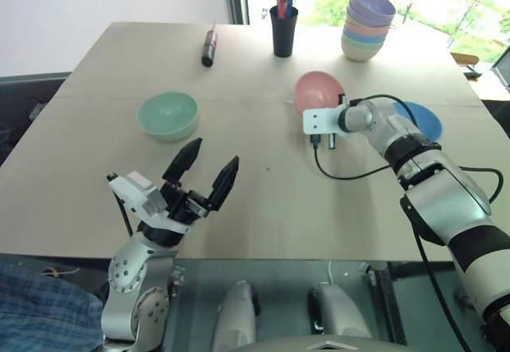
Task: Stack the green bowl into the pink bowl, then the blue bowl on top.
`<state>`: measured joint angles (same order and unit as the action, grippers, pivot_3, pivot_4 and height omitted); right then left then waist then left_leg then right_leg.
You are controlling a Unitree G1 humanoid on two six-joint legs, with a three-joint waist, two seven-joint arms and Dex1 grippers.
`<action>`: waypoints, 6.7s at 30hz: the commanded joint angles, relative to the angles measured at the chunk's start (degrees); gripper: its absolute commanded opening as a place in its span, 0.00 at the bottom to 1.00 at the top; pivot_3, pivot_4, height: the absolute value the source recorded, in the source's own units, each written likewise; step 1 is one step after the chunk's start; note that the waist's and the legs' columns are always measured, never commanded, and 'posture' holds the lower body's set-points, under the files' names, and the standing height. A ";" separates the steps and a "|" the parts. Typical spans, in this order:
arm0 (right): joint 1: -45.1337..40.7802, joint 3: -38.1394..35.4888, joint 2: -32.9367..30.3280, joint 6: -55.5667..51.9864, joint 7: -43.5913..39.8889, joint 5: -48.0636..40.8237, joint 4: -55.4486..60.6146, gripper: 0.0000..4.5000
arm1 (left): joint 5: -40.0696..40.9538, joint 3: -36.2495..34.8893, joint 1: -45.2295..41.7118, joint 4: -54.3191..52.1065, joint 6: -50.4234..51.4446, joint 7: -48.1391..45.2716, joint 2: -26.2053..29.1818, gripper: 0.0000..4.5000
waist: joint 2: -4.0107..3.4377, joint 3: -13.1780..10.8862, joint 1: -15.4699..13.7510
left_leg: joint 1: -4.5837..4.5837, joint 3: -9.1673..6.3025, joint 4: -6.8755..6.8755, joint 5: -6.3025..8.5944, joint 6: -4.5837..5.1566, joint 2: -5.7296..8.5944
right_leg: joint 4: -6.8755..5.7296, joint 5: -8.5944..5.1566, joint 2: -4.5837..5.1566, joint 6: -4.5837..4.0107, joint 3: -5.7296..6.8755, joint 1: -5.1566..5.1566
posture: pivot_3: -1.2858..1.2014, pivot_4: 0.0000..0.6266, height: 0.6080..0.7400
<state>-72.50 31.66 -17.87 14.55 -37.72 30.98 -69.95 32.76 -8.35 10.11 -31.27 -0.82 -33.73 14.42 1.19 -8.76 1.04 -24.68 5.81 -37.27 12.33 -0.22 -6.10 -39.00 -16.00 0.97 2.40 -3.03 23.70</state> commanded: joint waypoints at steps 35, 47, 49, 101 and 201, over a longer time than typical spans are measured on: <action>27.54 -6.86 -19.60 -37.48 -37.95 -13.80 85.22 0.99 | 1.65 2.25 -6.66 5.18 0.30 -8.15 3.08 0.97 | -0.06 -0.04 -0.44 | 0.02 -0.14 -0.11 0.00 0.01 -0.02 | 0.02 -0.01 -0.03 -0.01 0.12 -0.11 | 0.52 0.24 1.00; 37.17 -20.85 -23.68 -52.75 -31.57 -22.26 93.46 0.99 | 1.49 3.87 -10.58 6.72 1.89 -7.90 2.53 0.97 | -0.05 -0.05 -0.37 | 0.01 -0.16 -0.09 0.01 0.01 -0.01 | 0.04 -0.01 -0.03 0.00 0.10 -0.12 | 0.52 0.24 1.00; 38.95 -24.98 -22.46 -54.67 -29.79 -26.03 95.37 0.99 | 0.97 4.11 -11.98 7.52 2.99 -6.90 2.69 0.97 | -0.05 -0.05 -0.38 | 0.01 -0.15 -0.10 0.01 0.01 -0.01 | 0.04 -0.01 -0.03 0.01 0.09 -0.12 | 0.52 0.24 1.00; 60.48 -50.31 -19.92 -44.63 -13.39 -71.42 103.55 1.00 | -43.11 16.53 -53.07 67.41 -0.01 -0.52 27.31 0.02 | 0.10 -0.10 -1.80 | -0.08 -0.28 -0.04 0.01 0.01 0.04 | 0.04 -0.01 -0.04 0.03 0.24 -0.13 | 0.52 0.24 1.00; 29.41 -21.75 -28.65 -36.31 -27.47 -32.24 75.79 0.01 | 3.80 -9.69 -25.54 23.10 11.54 -24.41 23.67 1.00 | -0.24 -0.24 -0.38 | -0.02 -0.10 -0.11 -0.08 -0.14 -0.01 | -0.05 -0.01 -0.04 0.04 0.06 -0.05 | 0.52 0.24 1.00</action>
<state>-43.01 10.49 -46.26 -19.04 -64.60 0.33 -0.99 37.68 -16.13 -15.81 -8.98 12.78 -57.44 37.10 0.95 -9.00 0.66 -24.71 5.70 -37.37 12.25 -0.35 -6.12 -39.03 -16.00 0.93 2.45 -2.96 23.66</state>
